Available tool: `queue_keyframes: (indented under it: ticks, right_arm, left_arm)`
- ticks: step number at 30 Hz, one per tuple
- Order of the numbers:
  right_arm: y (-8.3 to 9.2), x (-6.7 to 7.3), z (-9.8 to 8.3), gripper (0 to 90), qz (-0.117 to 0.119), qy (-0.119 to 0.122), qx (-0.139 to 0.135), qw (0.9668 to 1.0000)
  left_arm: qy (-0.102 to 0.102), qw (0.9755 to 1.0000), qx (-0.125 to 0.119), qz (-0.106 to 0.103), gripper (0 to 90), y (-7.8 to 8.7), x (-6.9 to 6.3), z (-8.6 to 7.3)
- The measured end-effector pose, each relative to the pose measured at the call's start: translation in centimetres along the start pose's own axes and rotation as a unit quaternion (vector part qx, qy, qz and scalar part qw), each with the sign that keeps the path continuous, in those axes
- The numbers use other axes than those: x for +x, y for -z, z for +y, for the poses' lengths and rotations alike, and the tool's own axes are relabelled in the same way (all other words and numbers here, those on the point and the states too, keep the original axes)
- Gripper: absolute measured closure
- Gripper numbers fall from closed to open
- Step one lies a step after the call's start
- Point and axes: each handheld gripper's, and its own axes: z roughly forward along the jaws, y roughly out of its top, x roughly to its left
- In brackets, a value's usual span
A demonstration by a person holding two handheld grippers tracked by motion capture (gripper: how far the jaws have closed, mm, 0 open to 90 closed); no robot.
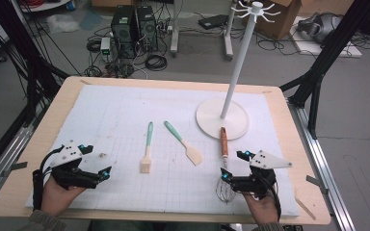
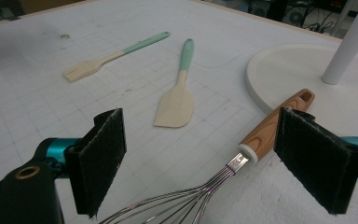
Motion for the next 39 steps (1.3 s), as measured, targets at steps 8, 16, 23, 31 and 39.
queue_keyframes:
  ticks: [8, 16, 23, 31, 39]
  right_arm:
    - [-0.55, -0.1, 0.14, 15.7, 0.007, -0.006, -0.002, 1.0]
    - [-0.4, -0.05, 0.07, 15.7, 0.011, -0.015, -0.004, 0.9998]
    - [-0.52, -0.09, 0.04, 15.7, 0.012, -0.014, -0.004, 0.9998]
    - [-0.57, -0.03, 0.01, 15.7, 0.014, -0.014, -0.003, 0.9998]
    - [-0.34, 0.08, 0.0, 15.7, 0.01, -0.01, -0.007, 0.9999]
  left_arm:
    - [0.005, 1.0, -0.004, 0.005, 1.7, 0.45, 0.13, -0.17]
    - [0.004, 1.0, -0.006, 0.002, 1.7, 0.49, -0.1, -0.09]
    - [0.004, 1.0, -0.008, 0.003, 1.8, 0.51, -0.08, -0.1]
    - [0.002, 0.9999, -0.009, 0.004, 1.8, 0.62, -0.17, -0.07]
    - [-0.001, 0.9999, -0.011, 0.004, 1.8, 0.66, -0.28, -0.04]
